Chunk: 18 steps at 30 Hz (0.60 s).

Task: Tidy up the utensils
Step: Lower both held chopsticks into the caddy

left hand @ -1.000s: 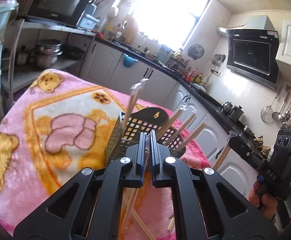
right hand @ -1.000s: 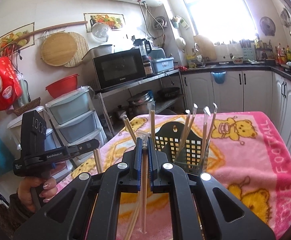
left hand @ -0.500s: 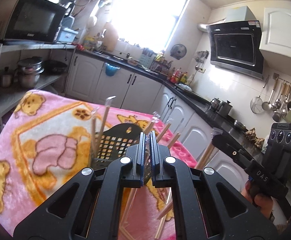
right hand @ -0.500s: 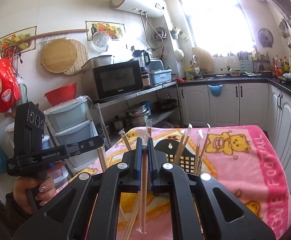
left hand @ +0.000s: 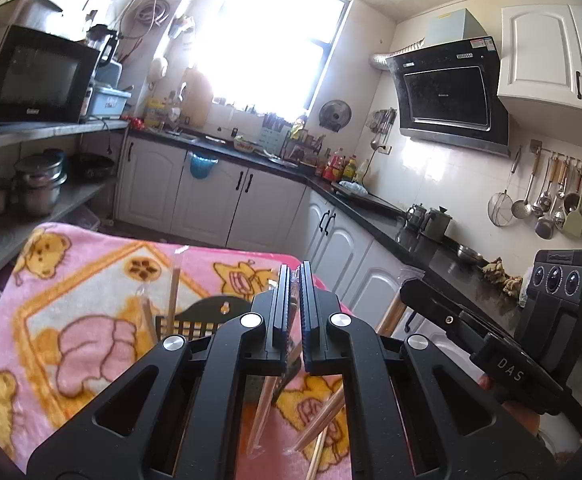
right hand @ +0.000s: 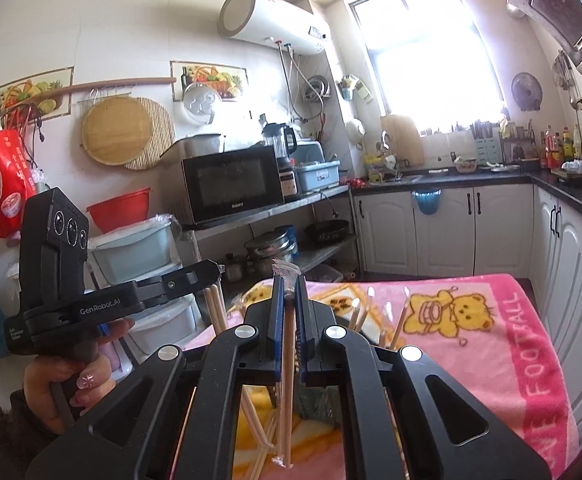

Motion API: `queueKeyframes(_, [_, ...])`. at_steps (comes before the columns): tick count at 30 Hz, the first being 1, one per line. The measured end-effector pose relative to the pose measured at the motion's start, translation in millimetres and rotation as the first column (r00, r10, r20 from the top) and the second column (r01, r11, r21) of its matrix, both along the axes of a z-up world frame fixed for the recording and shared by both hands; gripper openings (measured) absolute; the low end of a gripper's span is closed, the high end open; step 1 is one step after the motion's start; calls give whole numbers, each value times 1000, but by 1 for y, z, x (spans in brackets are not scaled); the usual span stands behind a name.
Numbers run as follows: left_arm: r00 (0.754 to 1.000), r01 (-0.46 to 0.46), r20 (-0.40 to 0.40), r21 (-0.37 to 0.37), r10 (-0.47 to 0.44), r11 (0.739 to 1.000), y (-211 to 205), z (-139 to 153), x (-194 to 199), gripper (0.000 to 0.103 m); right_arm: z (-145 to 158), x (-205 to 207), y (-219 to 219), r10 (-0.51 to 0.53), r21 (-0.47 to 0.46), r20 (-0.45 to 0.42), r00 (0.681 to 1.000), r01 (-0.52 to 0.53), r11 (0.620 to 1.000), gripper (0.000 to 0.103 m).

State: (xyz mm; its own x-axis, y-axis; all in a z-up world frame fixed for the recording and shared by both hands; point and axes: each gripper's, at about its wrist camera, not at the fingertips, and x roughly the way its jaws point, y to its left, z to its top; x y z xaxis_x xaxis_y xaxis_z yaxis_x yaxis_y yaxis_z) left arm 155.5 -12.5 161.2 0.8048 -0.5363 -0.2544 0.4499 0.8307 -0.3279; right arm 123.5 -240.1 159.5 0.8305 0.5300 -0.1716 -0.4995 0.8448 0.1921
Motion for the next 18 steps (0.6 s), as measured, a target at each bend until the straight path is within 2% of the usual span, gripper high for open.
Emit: queueKeyframes(18, [987, -95, 126, -10, 96, 995, 5, 41, 22, 2, 48, 20, -2, -103, -3, 176, 979, 105, 994, 6])
